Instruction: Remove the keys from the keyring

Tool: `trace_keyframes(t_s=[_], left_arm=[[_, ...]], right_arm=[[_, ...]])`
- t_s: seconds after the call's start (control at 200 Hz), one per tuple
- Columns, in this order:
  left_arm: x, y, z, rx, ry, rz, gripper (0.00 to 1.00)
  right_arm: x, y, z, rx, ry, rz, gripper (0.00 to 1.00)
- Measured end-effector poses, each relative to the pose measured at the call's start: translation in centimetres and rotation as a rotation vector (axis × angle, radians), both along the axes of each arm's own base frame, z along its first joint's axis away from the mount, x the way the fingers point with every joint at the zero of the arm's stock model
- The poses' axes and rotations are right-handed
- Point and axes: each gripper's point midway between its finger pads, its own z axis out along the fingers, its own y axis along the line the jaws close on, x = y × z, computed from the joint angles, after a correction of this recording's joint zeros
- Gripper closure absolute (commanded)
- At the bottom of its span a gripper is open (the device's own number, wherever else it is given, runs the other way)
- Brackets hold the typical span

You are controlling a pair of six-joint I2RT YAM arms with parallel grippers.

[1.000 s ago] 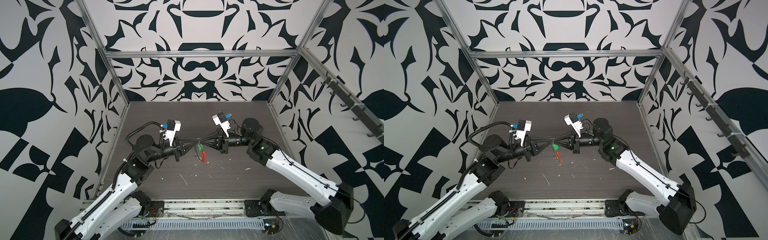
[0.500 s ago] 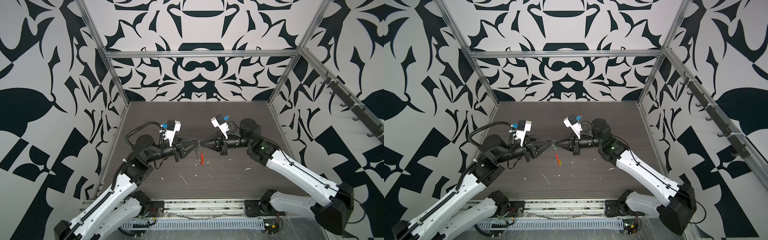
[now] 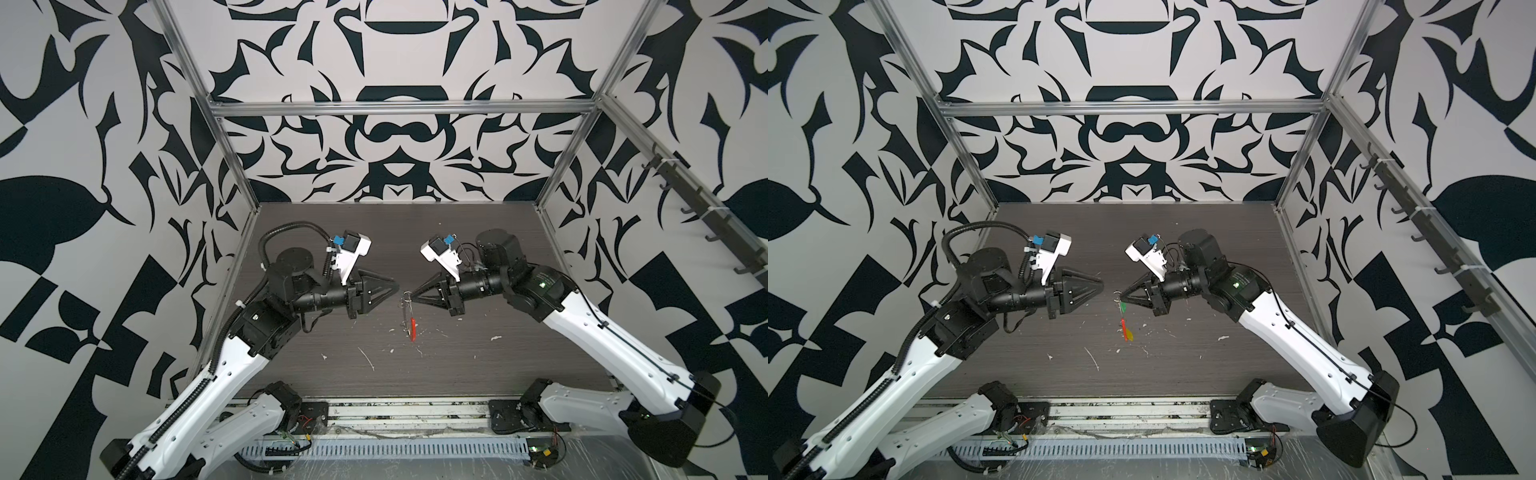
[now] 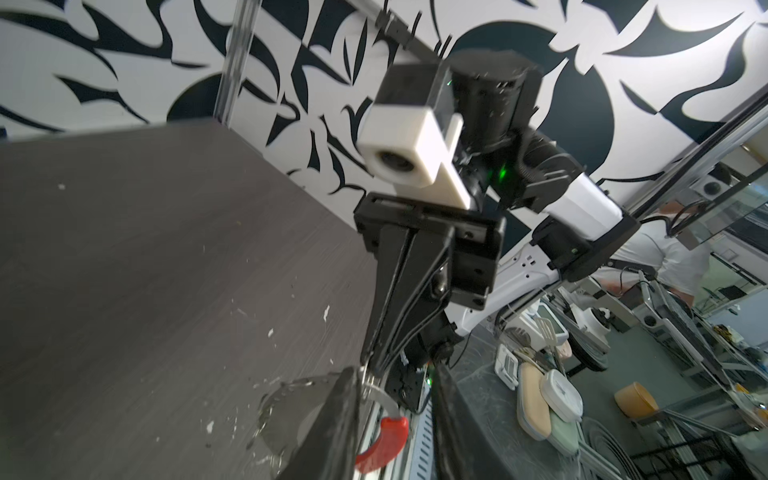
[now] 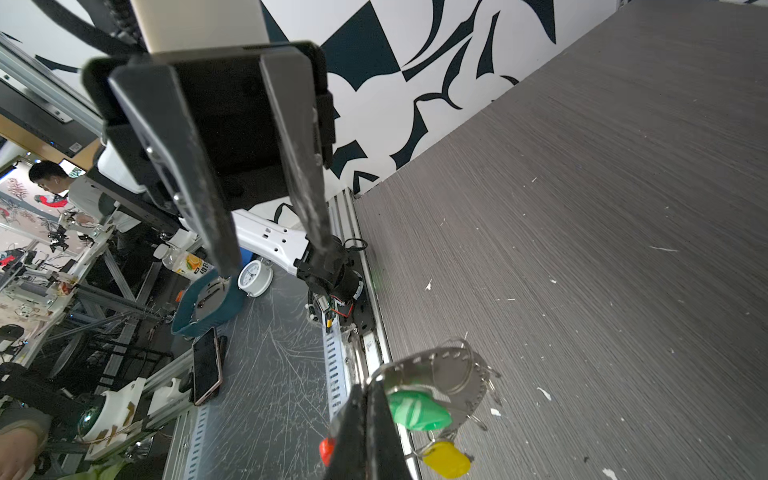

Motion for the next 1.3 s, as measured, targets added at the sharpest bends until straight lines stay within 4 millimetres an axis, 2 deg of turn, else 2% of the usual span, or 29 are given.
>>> trace_keyframes(t_s=[0.175,0.36,0.585,0.8,1.025,1.3], left_arm=[[-0.4,-0.3,-1.8,0.073,0.083,-0.042,0.69],[-0.9,-0.5,-2.0,0.092,0.106,-0.078,0.72],[-0.5,-0.9,-3.0,0.130,0.143,-0.095,0.73],[-0.3,-1.1,-3.1,0.146,0.141,-0.110,0.80],[-0.5,-1.3,-3.7,0.159,0.160,-0.130,0.81],[-0.5,-1.4,-4.0,0.163,0.163,-0.141,0.91]], right_arm=[[0.0,-0.1,-0.1,-0.040,0.009,0.010,1.00],[0.1,0.0,-0.4,-0.066,0.023,0.019,1.00],[0.1,0.2,-0.5,-0.080,0.038,0.028,1.00],[-0.3,0.5,-0.4,-0.081,0.034,0.046,1.00],[-0.3,0.6,-0.4,-0.082,0.034,0.048,1.00],[-0.4,0.8,-0.5,-0.085,0.034,0.051,1.00]])
